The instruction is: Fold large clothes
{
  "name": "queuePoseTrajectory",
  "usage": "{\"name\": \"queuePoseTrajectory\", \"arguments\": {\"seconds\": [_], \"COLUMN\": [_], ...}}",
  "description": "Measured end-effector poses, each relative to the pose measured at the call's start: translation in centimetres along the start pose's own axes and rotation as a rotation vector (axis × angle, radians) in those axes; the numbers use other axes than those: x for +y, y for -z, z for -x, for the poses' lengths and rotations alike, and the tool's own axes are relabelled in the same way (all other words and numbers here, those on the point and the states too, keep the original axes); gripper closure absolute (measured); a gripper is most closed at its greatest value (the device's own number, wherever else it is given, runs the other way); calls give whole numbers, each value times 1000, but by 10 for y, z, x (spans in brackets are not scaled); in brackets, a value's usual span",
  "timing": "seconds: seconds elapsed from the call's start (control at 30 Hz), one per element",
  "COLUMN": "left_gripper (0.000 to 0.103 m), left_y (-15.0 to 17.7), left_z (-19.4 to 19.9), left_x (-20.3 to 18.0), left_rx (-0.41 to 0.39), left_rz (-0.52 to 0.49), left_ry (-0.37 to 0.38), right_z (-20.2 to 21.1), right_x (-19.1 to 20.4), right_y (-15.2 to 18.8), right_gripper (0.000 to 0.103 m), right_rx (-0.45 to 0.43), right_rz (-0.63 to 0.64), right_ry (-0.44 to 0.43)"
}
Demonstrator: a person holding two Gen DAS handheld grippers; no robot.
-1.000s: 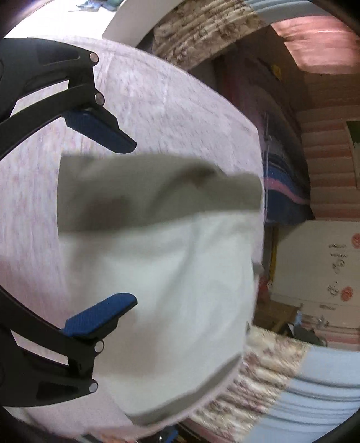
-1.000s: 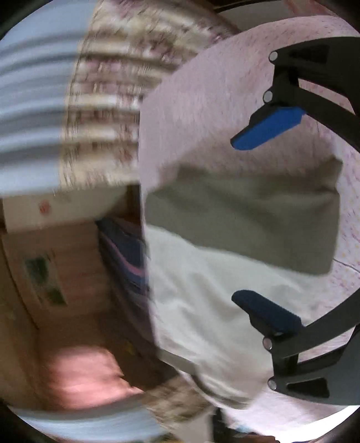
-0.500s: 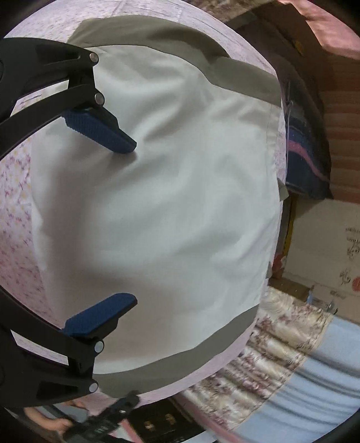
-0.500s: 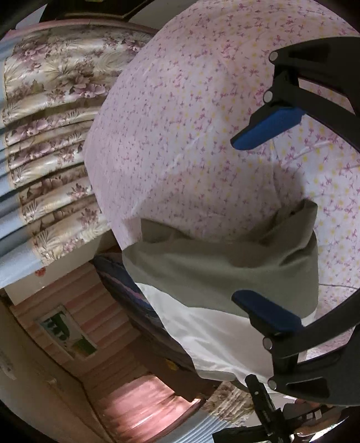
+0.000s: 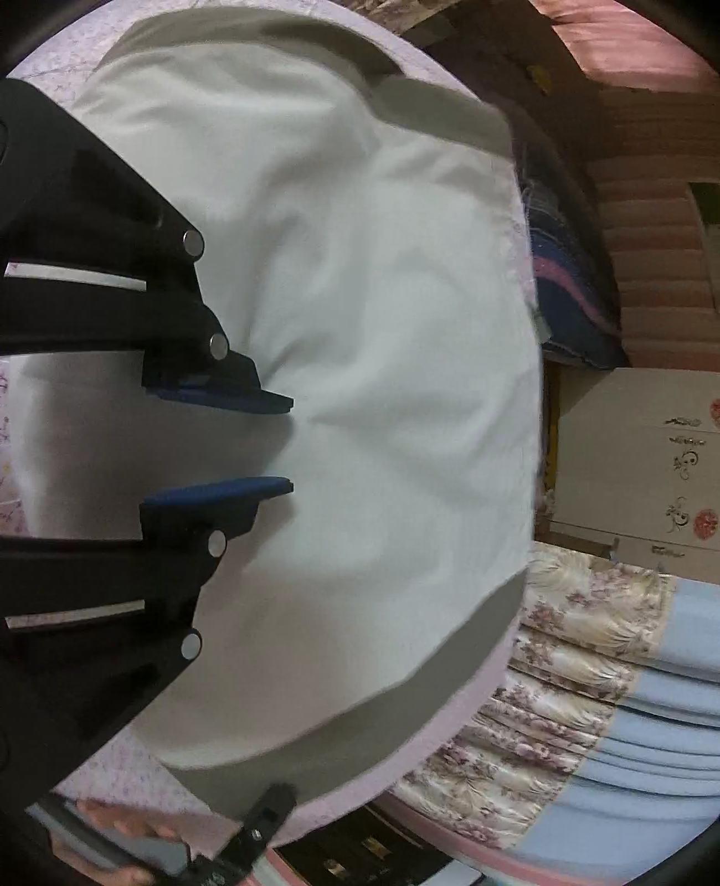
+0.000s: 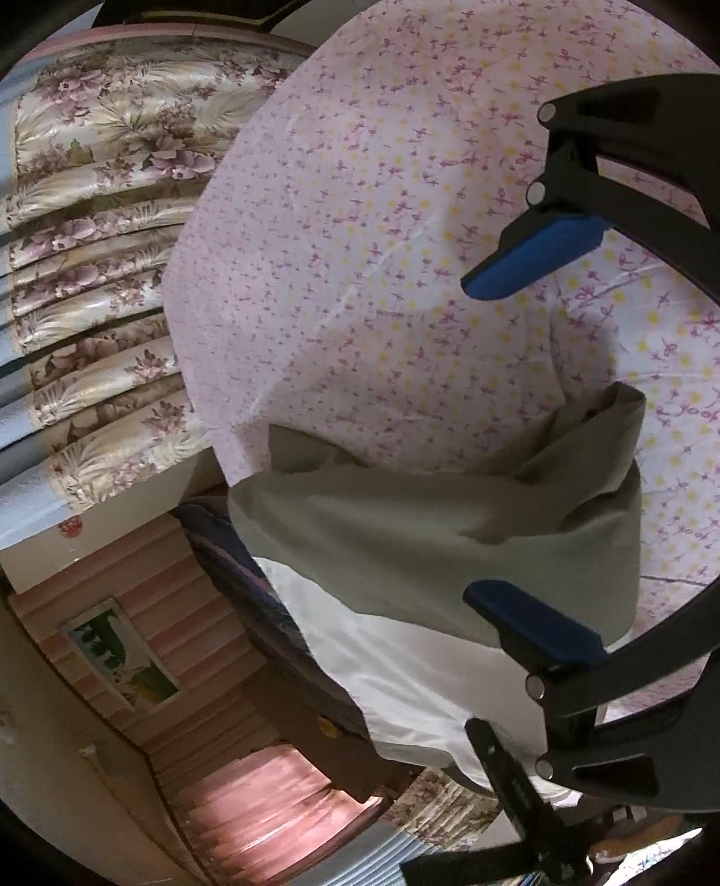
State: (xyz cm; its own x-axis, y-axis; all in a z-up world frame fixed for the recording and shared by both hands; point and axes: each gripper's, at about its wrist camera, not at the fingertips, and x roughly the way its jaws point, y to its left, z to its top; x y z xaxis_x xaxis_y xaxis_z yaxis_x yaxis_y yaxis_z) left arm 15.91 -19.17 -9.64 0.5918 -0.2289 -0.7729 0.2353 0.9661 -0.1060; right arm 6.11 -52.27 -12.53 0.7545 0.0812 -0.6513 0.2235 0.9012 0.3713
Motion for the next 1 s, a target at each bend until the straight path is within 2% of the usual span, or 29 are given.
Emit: {"name": "queuePoseTrajectory", "arguments": {"seconds": [0.07, 0.23, 0.37, 0.57, 0.83, 0.9, 0.93, 1.0], "left_gripper": [80, 80, 79, 79, 80, 80, 80, 80], "left_y": [3, 8, 6, 7, 7, 8, 8, 8], "left_z": [-12, -19, -21, -22, -21, -20, -20, -20], "left_x": [6, -1, 12, 7, 6, 6, 5, 5], "left_rx": [23, 24, 49, 43, 40, 39, 39, 40], "left_rz": [16, -47, 10, 5, -9, -14, -15, -14], "left_ry": [15, -26, 44, 21, 21, 21, 20, 22], "right_z": [-2, -9, -4, -2, -24, -27, -28, -28], "right_x": [1, 11, 25, 32, 43, 47, 50, 55], "right_y": [2, 10, 17, 35, 22, 19, 19, 17], "right_gripper": [2, 2, 2, 4, 5, 20, 33, 36], "right_rx": [24, 82, 105, 143, 141, 143, 149, 154], "right_rz": [4, 26, 50, 7, -33, -38, -37, -23], "right_ry": [-10, -18, -39, -55, -78, -84, -96, -88]}}
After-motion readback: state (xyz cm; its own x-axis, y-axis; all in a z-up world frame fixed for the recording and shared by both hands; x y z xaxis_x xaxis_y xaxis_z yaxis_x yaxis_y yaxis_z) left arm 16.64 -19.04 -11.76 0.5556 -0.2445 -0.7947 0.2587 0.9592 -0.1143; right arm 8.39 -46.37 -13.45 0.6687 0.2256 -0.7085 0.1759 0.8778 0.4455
